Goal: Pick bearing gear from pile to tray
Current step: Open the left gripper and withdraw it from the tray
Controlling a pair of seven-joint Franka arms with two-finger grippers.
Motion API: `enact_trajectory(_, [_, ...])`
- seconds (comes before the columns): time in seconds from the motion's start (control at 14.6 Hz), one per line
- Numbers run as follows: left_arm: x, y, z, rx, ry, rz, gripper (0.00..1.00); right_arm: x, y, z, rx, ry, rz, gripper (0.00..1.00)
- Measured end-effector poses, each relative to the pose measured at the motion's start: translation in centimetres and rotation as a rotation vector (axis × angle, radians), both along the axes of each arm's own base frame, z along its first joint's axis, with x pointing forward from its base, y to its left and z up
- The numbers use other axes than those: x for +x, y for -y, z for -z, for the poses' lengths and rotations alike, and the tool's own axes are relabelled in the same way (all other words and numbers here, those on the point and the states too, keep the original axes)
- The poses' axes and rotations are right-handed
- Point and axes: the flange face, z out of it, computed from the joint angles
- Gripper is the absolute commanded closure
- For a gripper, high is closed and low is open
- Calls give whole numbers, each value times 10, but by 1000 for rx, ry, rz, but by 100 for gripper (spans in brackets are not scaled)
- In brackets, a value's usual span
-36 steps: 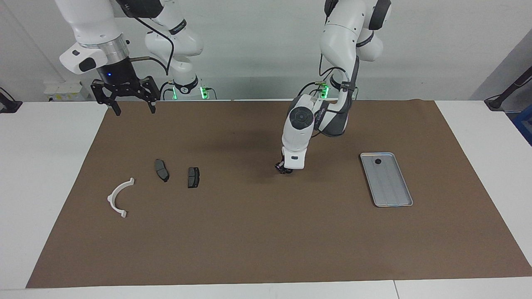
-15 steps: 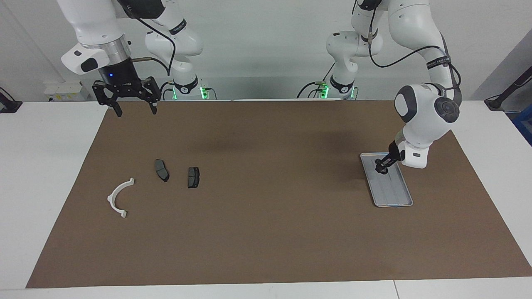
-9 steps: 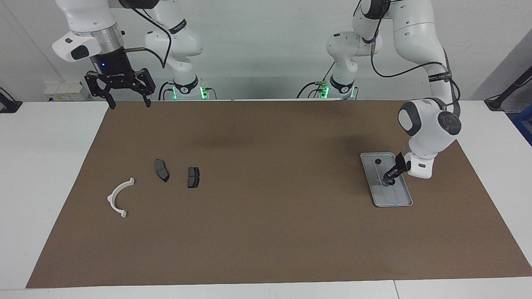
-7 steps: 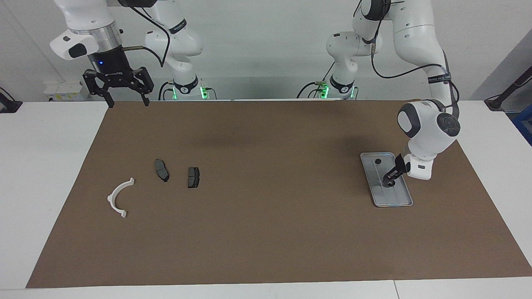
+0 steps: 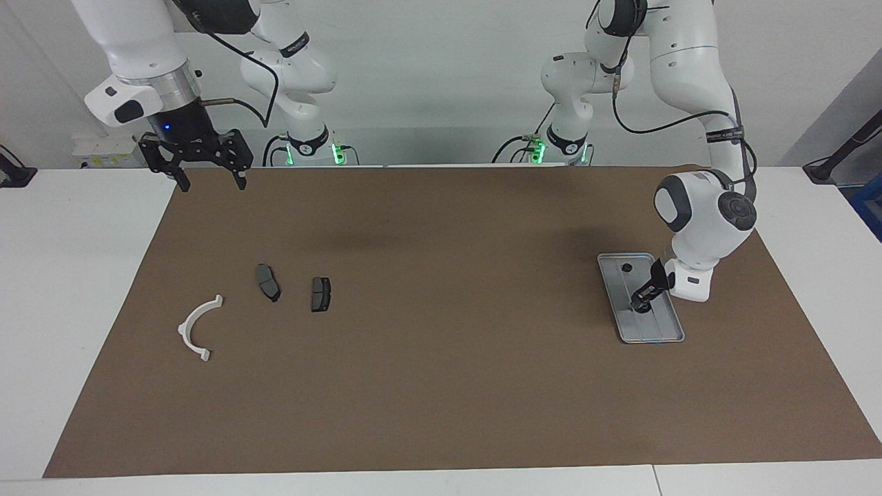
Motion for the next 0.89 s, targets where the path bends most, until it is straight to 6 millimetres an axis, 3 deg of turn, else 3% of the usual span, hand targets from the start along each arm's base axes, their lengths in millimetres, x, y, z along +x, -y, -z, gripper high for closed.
enact_trajectory(0.07, [0, 0, 0, 0, 0, 0, 0, 1, 0, 2, 0, -5, 0, 0])
enact_trajectory(0.27, [0, -1, -1, 0, -6, -2, 0, -3, 1, 4, 1, -42, 1, 0])
enact_trajectory(0.41, [1, -9, -19, -1, -25, -11, 0, -3, 1, 3, 1, -41, 1, 0])
enact_trajectory(0.62, [-8, -36, -95, -10, -45, -47, 0, -3, 1, 1, 1, -37, 2, 0])
enact_trajectory(0.75, [-31, -58, -159, -20, -37, -72, 0, -3, 1, 2, 1, -37, 2, 0])
enact_trajectory(0.89, [-59, -77, -207, -22, -24, -56, 0, -2, 1, 3, 1, -39, 2, 0])
